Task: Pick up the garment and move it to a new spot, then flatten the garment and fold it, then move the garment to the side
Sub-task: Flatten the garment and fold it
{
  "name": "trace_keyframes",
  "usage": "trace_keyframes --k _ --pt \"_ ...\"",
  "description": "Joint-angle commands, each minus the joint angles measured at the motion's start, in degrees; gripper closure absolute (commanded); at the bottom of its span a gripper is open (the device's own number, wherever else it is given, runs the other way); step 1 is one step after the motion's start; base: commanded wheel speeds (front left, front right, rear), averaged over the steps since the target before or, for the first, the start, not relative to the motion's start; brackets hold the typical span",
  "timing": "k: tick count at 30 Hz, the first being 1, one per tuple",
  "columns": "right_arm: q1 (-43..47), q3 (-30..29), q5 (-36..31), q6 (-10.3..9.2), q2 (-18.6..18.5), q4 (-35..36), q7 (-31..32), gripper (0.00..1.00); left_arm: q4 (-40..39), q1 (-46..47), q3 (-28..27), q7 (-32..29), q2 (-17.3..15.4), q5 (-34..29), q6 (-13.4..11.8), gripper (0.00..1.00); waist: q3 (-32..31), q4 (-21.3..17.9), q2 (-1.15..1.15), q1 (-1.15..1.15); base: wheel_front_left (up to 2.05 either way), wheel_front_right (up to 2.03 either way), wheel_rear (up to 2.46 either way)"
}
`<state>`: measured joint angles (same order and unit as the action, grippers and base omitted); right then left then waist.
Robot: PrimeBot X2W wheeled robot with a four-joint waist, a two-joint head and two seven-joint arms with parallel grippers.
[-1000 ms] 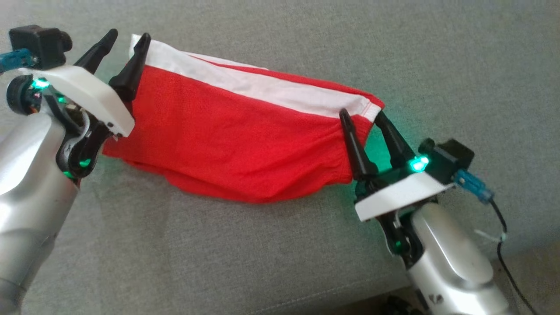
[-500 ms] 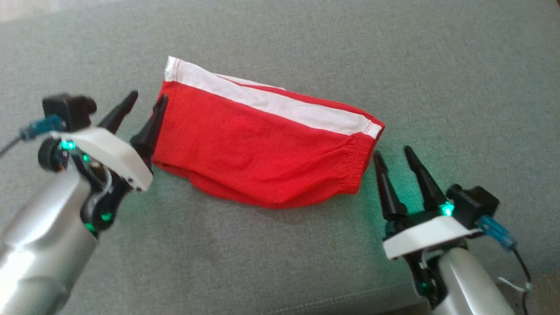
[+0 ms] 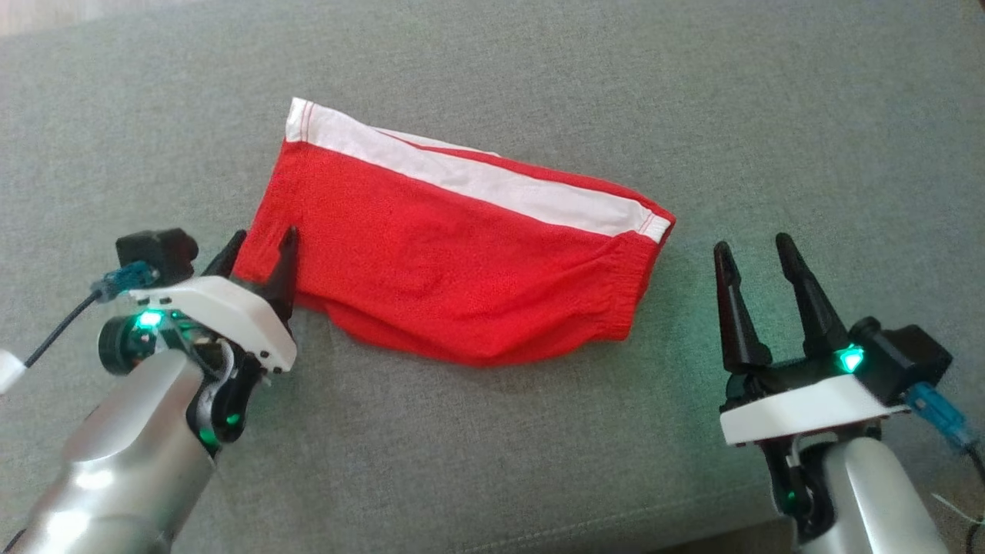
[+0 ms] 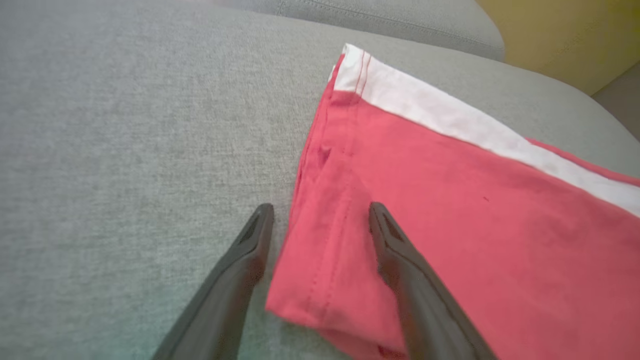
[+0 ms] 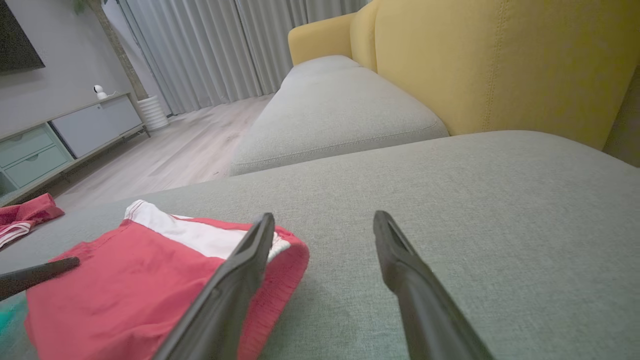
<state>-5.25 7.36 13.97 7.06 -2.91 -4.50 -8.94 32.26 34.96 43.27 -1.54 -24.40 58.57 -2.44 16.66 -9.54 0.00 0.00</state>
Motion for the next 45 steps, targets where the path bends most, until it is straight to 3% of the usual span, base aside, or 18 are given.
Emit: trace_keyframes --k 1,9,10,11,12,13,14,25,33,43,44,45 --pt "0.15 0.88 -0.39 0.43 0.03 2.42 0.33 0.00 -0.34 2.79 -1.99 -0.08 -1.47 0.19 -0.58 0.00 0.32 -0.21 0.00 0.00 0.00 0.00 0.00" --pt "0.73 0.79 -0.38 0.43 0.03 3.37 0.61 0.00 1.21 2.73 0.43 -2.57 -0.12 -0.21 0.70 0.00 0.47 -0.39 0.00 0.00 0.00 0.00 0.00" --pt "0.80 0.81 -0.38 0.43 0.03 3.41 0.59 0.00 0.99 2.58 0.81 -3.23 0.16 -0.03 1.04 0.07 0.39 -0.35 0.00 0.00 0.00 0.00 0.00" --pt "0.88 0.86 -0.38 0.43 0.03 3.41 0.55 0.00 0.73 2.43 1.18 -3.81 0.38 0.07 1.31 0.35 0.29 -0.28 0.00 0.00 0.00 0.00 0.00" --pt "0.95 0.94 -0.36 0.43 0.03 3.38 0.52 0.00 0.54 2.31 1.39 -4.10 0.52 0.15 1.43 0.56 0.17 -0.23 0.00 0.00 0.00 0.00 0.00" --pt "1.02 1.01 -0.35 0.43 0.03 3.33 0.49 0.00 0.44 2.15 1.58 -4.39 0.63 0.24 1.52 0.89 0.02 -0.17 0.00 0.00 0.00 0.00 0.00" --pt "1.07 1.09 -0.31 0.43 0.03 3.28 0.44 0.00 0.36 2.01 1.75 -4.54 0.69 0.24 1.56 1.00 -0.15 -0.09 0.00 0.00 0.00 0.00 0.00" --pt "2.26 -0.67 -0.71 0.43 0.03 2.32 0.26 0.00 -2.51 -2.36 -0.01 -0.17 0.91 2.19 1.29 1.00 -4.56 3.07 0.00 0.00 0.00 0.00 0.00" --pt "3.07 -3.22 -1.91 0.43 0.03 2.37 1.43 0.00 -10.27 -10.93 -0.60 2.91 0.27 3.99 -1.29 1.00 -7.99 7.35 0.00 0.00 0.00 0.00 0.00" --pt "3.38 -4.11 -2.54 0.43 0.03 2.40 2.60 0.00 -12.83 -17.35 -1.79 6.93 1.47 5.85 -3.59 1.00 -9.47 7.90 0.00 0.00 0.00 0.00 0.00" --pt "3.44 -4.28 -2.62 0.43 0.03 2.38 2.67 0.00 -12.85 -17.57 -2.00 7.76 1.66 5.71 -3.80 0.92 -9.63 7.86 0.00 0.00 0.00 0.00 0.00" --pt "3.51 -4.47 -2.70 0.43 0.03 2.36 2.74 0.00 -12.86 -17.75 -2.14 8.62 1.81 5.46 -3.90 0.41 -9.81 7.84 0.00 0.00 0.00 0.00 0.00"
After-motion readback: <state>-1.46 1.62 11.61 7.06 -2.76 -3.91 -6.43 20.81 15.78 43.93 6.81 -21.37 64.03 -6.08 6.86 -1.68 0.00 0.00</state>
